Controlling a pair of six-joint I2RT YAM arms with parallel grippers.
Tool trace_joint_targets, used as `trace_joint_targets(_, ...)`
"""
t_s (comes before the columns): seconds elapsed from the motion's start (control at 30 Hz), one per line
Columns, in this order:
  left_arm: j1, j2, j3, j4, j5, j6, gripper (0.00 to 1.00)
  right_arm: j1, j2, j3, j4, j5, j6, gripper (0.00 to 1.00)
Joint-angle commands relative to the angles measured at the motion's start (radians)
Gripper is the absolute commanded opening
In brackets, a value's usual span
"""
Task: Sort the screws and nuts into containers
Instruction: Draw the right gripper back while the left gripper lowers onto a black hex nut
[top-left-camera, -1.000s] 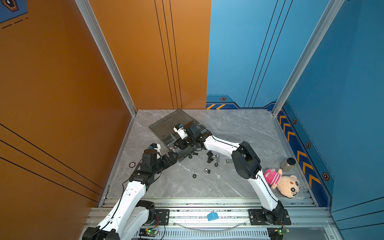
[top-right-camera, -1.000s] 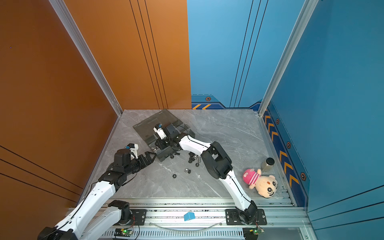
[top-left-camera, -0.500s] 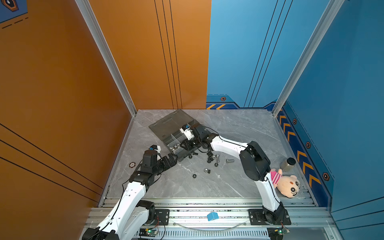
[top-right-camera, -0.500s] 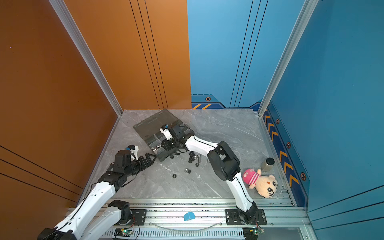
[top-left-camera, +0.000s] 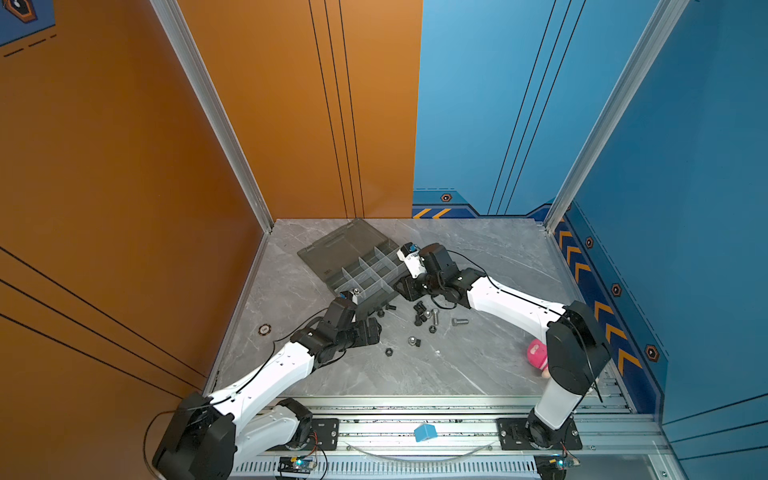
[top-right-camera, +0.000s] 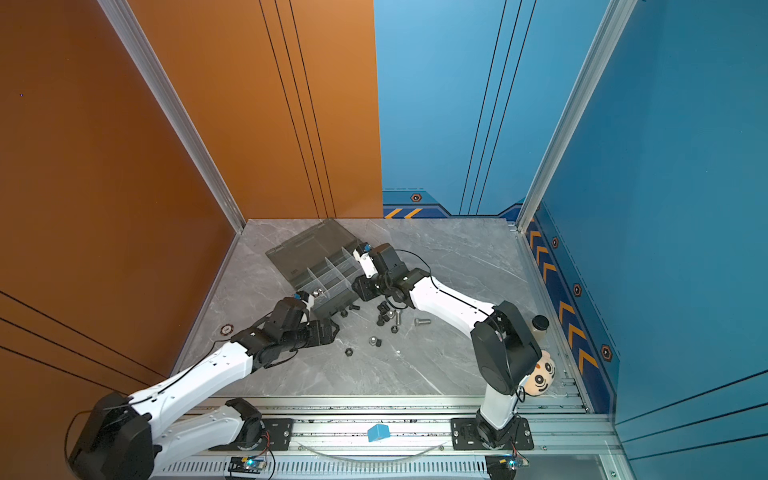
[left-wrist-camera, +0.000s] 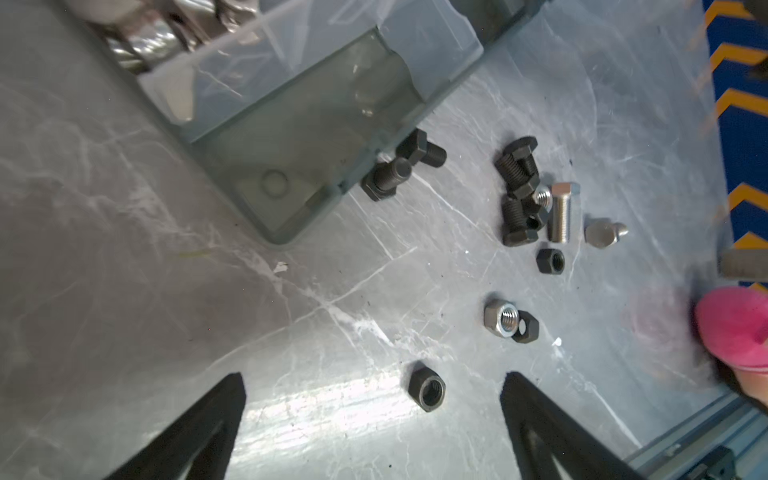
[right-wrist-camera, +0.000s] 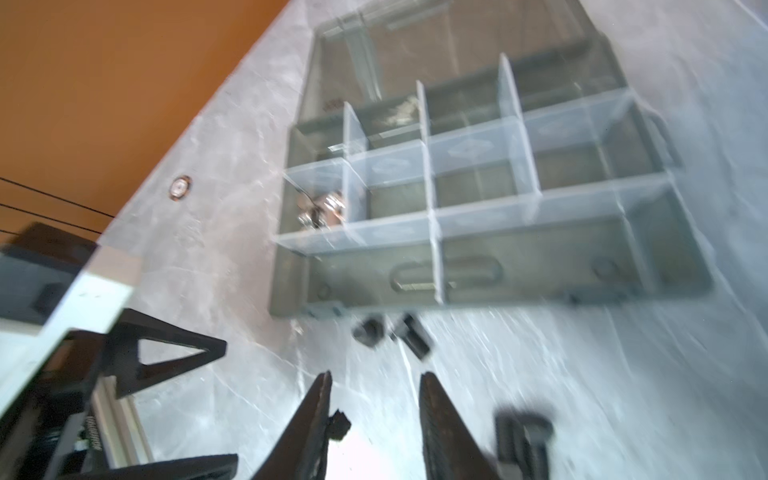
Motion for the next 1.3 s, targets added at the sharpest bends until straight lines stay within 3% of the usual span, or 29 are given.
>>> trace_joint_targets(0.0, -0.061, 0.062, 0.055, -0.027, -0.072, 0.033, 0.98, -0.029, -0.078, -0.081, -0.065, 0.064, 0.027, 0.38)
trace_joint_targets(0.1, -0.101, 0.118, 0.083, -0.032, -0.082, 0.03, 0.97, -0.038, -0.127, -0.143, -0.068, 0.083, 0.039, 0.39)
trace_joint_targets(0.57, -0.246, 0.354, 0.177, -0.04, -0.103, -0.01, 0.67, -0.095, -0.244, -0.31, -0.031, 0.102, 0.095, 0.39)
trace_joint_targets(1.27, -0.311, 0.468, 0.247, -0.177, -0.174, -0.012, 0.51, -0.106, -0.28, -0.374, -0.001, 0.104, 0.118, 0.39)
